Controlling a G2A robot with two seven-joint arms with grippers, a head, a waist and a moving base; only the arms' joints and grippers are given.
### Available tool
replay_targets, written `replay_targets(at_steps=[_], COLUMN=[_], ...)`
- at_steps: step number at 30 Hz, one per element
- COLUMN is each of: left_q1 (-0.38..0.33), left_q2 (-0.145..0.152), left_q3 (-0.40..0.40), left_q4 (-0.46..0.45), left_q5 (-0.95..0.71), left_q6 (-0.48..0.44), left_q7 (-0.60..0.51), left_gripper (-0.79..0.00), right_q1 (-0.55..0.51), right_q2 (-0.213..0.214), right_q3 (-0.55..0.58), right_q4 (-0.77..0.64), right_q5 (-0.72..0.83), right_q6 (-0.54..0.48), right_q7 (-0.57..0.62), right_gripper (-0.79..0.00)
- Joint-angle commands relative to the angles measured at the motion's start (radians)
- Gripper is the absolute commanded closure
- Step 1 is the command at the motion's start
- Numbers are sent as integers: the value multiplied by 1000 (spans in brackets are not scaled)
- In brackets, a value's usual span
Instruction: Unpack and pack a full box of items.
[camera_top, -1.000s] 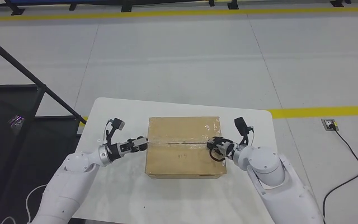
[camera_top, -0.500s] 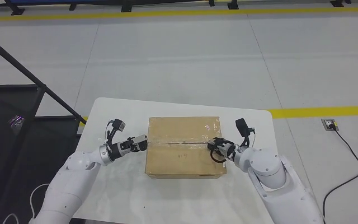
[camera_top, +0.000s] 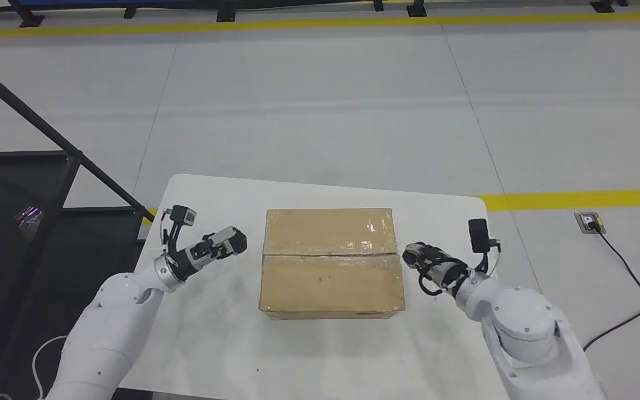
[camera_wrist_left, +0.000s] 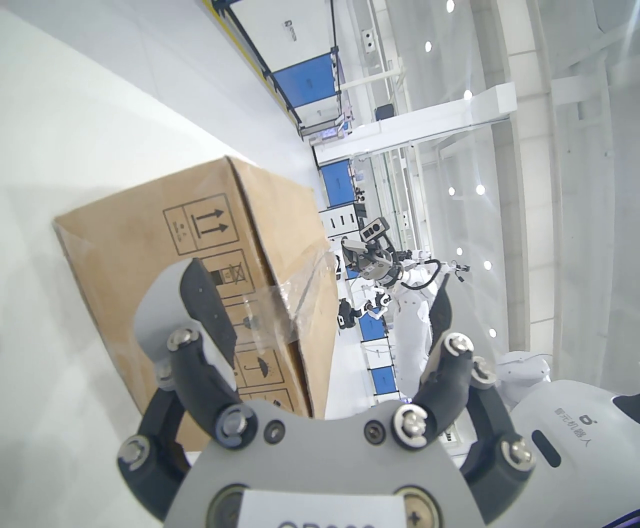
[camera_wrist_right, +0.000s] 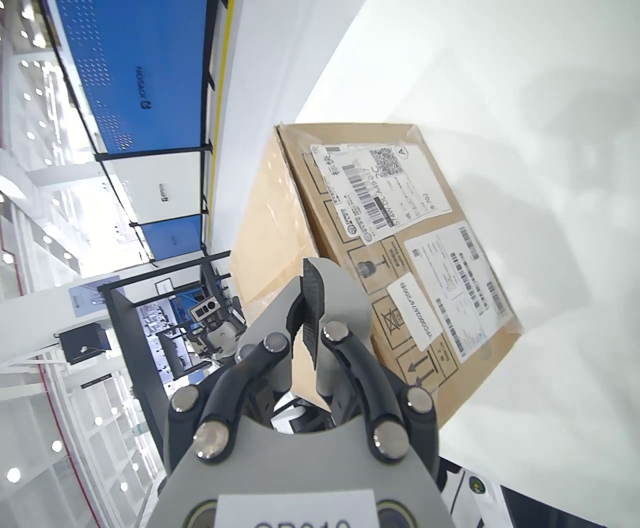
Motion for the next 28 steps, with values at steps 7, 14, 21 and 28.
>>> replay_targets(at_steps=[7, 14, 21, 28], left_q1=[103, 103, 103, 103], left_q2=[47, 47, 47, 47], left_q3=[-114, -114, -114, -114], left_q4=[-186, -186, -186, -186], left_q5=[-23, -23, -23, -23], left_q6=[-2, -2, -2, -2], left_q7=[3, 3, 3, 3], left_gripper=[-785, -784, -784, -785], right_q1=[-98, -97, -98, -98], right_q2=[-7, -7, -7, -7], right_q3=[85, 85, 85, 85], right_q4=[-25, -25, -25, -25], right_q5=[184, 184, 184, 184], right_q6=[-213, -212, -213, -213], right_q7=[-48, -48, -48, -48], right_gripper=[-785, -577, -772, -784])
